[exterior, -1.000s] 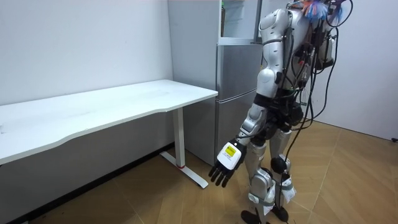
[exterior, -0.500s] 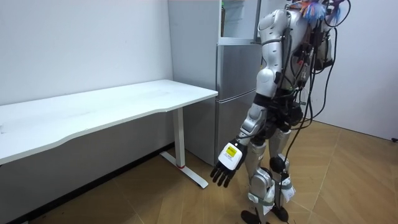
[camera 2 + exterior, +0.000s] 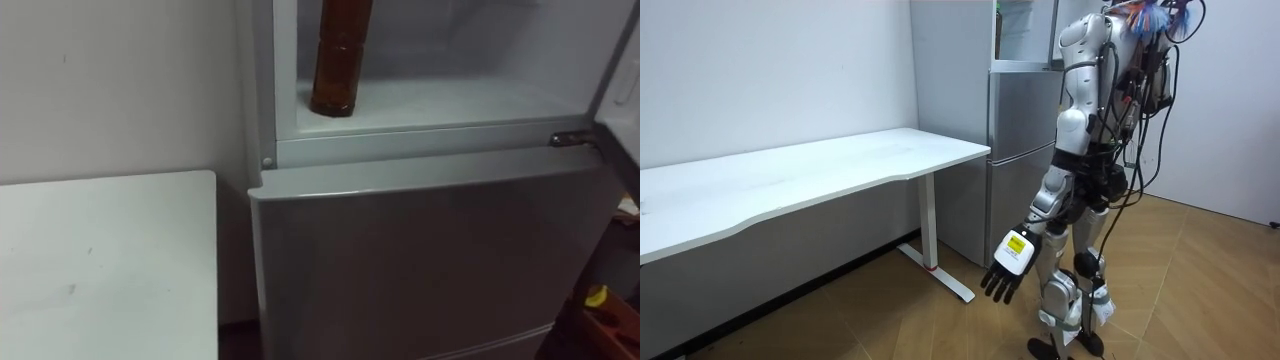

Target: Put the bottle in the upper fridge

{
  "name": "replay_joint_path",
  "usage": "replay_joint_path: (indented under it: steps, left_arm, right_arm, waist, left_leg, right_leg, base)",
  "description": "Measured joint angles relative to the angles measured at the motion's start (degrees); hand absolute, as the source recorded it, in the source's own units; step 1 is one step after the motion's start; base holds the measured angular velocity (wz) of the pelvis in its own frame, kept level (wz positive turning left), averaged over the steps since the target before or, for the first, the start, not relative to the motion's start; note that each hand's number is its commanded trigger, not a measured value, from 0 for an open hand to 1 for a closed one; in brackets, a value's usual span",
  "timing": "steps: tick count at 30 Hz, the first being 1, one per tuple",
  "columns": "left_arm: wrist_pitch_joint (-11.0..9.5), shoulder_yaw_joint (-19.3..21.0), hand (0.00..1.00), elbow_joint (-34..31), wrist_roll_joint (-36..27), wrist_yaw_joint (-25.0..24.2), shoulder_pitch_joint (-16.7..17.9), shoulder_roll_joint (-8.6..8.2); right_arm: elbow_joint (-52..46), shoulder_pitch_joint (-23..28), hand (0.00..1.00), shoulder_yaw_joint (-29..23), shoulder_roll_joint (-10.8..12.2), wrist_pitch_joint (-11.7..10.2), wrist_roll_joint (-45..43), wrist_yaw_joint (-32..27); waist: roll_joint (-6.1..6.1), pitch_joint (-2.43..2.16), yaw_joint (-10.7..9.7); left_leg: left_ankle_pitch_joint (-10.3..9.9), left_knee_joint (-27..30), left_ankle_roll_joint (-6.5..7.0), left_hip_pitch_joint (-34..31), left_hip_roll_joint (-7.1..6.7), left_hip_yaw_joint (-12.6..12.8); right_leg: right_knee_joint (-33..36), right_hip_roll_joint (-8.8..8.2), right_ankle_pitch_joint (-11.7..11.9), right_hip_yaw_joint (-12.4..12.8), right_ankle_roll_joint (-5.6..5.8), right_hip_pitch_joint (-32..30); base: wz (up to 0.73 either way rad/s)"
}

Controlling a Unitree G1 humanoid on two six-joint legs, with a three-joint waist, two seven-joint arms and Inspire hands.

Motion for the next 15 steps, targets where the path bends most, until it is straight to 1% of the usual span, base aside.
replay_joint_path:
  steps: [2, 4, 8, 10, 13, 15]
  left_arm:
    - [-0.08, -0.09, 0.00, -0.09, 0.00, 0.21, -0.05, 0.00]
    - [-0.09, -0.09, 0.00, -0.07, 0.00, 0.33, -0.04, 0.00]
    - [-0.08, -0.60, 0.00, 1.40, -0.02, 1.01, -0.17, 0.02]
    - [-0.05, -1.25, 0.00, 1.93, 0.00, 1.32, -0.31, 0.04]
    - [-0.02, -2.83, 0.00, 1.99, 0.00, 1.35, -0.30, 0.03]
    - [-0.02, -3.53, 0.00, 1.96, 0.01, 1.36, -0.52, -0.09]
  right_arm:
    - [-0.69, 0.00, 0.00, 0.29, 0.00, 0.00, -0.01, 0.05]
    - [-1.14, 0.00, 0.00, 0.92, 0.00, 0.00, -0.01, 0.05]
    - [-2.43, 0.00, 0.00, 4.13, 0.00, 0.00, -0.01, 0.04]
    - [-2.63, -0.06, 0.00, 4.44, 0.00, 0.00, 0.01, 0.20]
    - [-2.70, -1.20, 0.00, 5.56, -0.02, -0.01, -1.02, 1.27]
    - [-2.76, -3.17, 0.00, 7.23, -0.02, -0.05, -2.25, 2.09]
  waist:
    - [0.22, -0.10, 0.30]
    - [0.28, -0.10, 0.41]
    - [0.20, -0.07, 0.60]
    - [0.05, -0.05, 0.80]
    - [-0.49, 0.07, 1.11]
    - [-0.98, 0.17, 1.10]
  left_leg:
    - [0.00, 0.00, 0.00, 0.14, -0.01, 0.00]
    - [0.01, 0.03, 0.00, 0.19, 0.00, -0.05]
    - [0.01, 0.17, 0.00, 0.72, -0.04, -0.51]
    - [0.01, 0.24, 0.00, 0.97, -0.06, -0.75]
    - [0.02, 0.25, -0.02, 1.07, 0.02, -0.91]
    - [0.03, 0.37, -0.04, 1.08, 0.10, -0.91]
  right_leg:
    - [0.03, 0.00, 0.00, -0.07, 0.00, 0.07]
    - [0.02, 0.00, 0.01, -0.08, -0.02, 0.13]
    - [0.06, -0.06, 0.00, -0.15, -0.03, 0.75]
    - [0.00, -0.09, -0.03, -0.06, -0.03, 1.08]
    - [0.12, 0.02, 0.03, -0.01, -0.11, 1.14]
    - [0.08, 0.05, 0.08, -0.07, -0.17, 1.15]
  base:
    - [-0.06]
    - [-0.02]
    - [0.01]
    - [0.07]
    - [0.01]
    - [0.00]
